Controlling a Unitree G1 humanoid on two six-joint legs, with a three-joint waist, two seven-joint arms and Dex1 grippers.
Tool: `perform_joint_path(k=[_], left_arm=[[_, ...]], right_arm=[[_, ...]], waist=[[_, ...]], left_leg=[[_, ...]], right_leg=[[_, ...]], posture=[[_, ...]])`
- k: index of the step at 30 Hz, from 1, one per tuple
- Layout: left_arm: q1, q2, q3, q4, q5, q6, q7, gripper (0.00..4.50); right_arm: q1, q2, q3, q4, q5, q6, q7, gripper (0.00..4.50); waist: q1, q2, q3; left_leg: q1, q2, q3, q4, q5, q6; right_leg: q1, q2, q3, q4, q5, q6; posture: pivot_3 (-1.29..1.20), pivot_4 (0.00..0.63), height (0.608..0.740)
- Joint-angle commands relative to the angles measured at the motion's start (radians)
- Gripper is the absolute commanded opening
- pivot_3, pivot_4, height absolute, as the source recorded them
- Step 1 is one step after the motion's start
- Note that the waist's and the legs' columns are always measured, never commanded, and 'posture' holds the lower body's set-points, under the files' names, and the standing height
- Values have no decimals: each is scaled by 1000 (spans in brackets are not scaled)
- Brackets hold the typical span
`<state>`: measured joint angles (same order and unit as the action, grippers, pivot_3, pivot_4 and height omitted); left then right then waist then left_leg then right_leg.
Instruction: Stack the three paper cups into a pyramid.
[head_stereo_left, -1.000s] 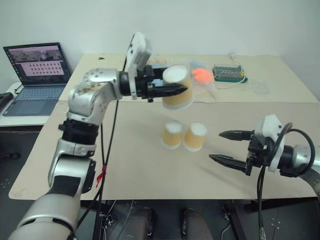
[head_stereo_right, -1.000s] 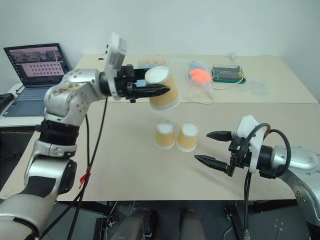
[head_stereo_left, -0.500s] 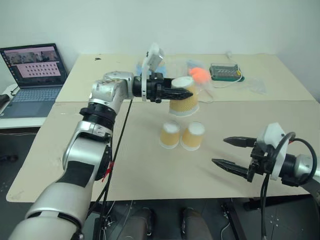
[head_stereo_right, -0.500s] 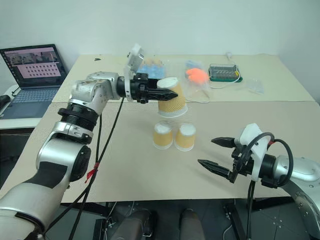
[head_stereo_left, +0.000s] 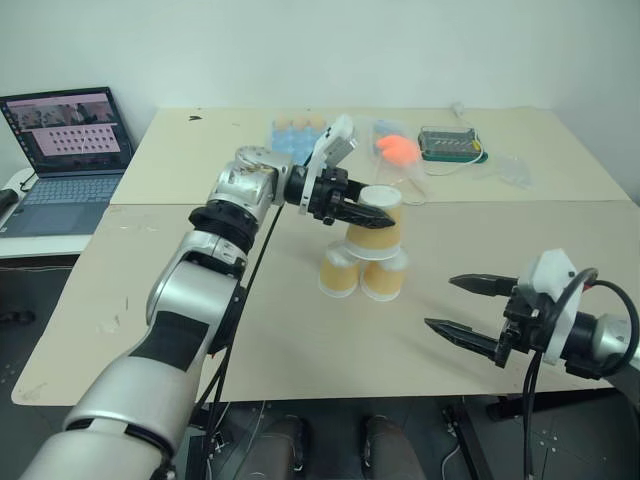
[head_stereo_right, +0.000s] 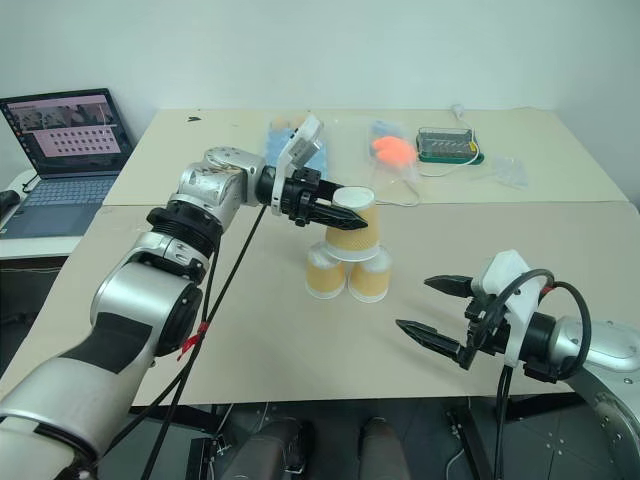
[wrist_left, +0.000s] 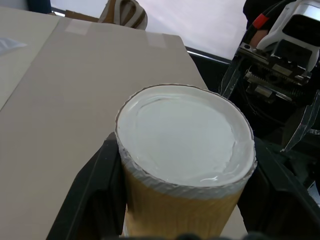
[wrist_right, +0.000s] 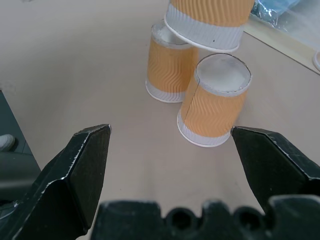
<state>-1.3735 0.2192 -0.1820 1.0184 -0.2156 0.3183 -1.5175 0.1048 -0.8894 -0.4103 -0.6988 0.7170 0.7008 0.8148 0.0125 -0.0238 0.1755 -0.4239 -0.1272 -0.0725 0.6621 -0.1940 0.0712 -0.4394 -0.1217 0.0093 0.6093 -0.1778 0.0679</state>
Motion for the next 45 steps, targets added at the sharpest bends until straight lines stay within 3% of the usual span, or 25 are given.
perform_joint_path(k=[1, 9, 15, 34, 41, 45], left_arm=[[-46, -9, 13, 15, 24, -45, -21, 2592], [-41, -24, 21, 40, 63, -90, -28, 2592], [-46, -30, 32, 58, 78, -112, -12, 4468], [-112, 43, 165, -7, 21, -56, 35, 4468], [-76, 139, 364, -347, -178, 206, 210, 4468], [43, 162, 497, -584, -267, 334, 467, 4468]], right_arm=[[5, 6, -42, -29, 19, -9, -17, 4500], [8, 1, -41, -31, 29, -11, -28, 4500], [10, -1, -46, -31, 34, -13, -32, 4500], [-61, -9, 0, 18, 18, -29, -7, 4500], [-100, -13, 23, 44, 9, -36, 14, 4500], [-112, -14, 23, 69, -5, -46, 19, 4500]], waist=[[0, 0, 0], [-1, 0, 0], [0, 0, 0], [-2, 0, 0], [-7, 0, 0], [-10, 1, 0]], left_leg=[[0, 0, 0, 0, 0, 0], [0, 0, 0, 0, 0, 0], [0, 0, 0, 1, 2, 3], [0, 0, 0, 2, 2, 3], [0, 0, 0, 3, 1, 3], [2, 1, 0, 3, 1, 3]], right_leg=[[0, 0, 0, 0, 0, 0], [0, 0, 0, 0, 0, 0], [0, 0, 0, 1, 0, 0], [0, 1, 0, 1, 0, 0], [-1, 1, 1, 2, 0, 0], [0, 2, 2, 3, 1, -1]], posture=[[0, 150, 713], [0, 150, 713], [0, 150, 713], [0, 150, 713], [0, 150, 713], [0, 150, 713]])
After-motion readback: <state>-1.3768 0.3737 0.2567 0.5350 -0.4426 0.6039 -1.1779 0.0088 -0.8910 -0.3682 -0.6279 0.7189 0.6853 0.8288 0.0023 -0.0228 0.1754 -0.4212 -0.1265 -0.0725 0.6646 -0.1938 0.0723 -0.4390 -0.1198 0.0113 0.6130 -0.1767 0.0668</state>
